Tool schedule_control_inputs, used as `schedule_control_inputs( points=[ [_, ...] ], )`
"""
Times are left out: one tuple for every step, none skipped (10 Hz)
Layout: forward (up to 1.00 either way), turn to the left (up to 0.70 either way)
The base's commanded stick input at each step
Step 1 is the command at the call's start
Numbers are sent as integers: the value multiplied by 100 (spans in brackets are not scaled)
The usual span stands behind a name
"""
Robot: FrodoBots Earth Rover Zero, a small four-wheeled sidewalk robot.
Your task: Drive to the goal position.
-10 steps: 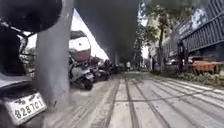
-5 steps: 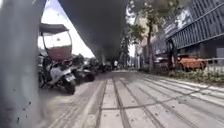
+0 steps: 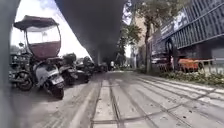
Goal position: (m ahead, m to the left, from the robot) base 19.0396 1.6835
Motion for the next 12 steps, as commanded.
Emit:
schedule_control_inputs(
  points=[
    [70, 0],
    [70, 0],
    [70, 0],
    [70, 0],
    [70, 0],
    [70, 0],
    [70, 0],
    [70, 0],
    [70, 0],
    [70, 11],
    [70, 14],
    [70, 14]
  ],
)
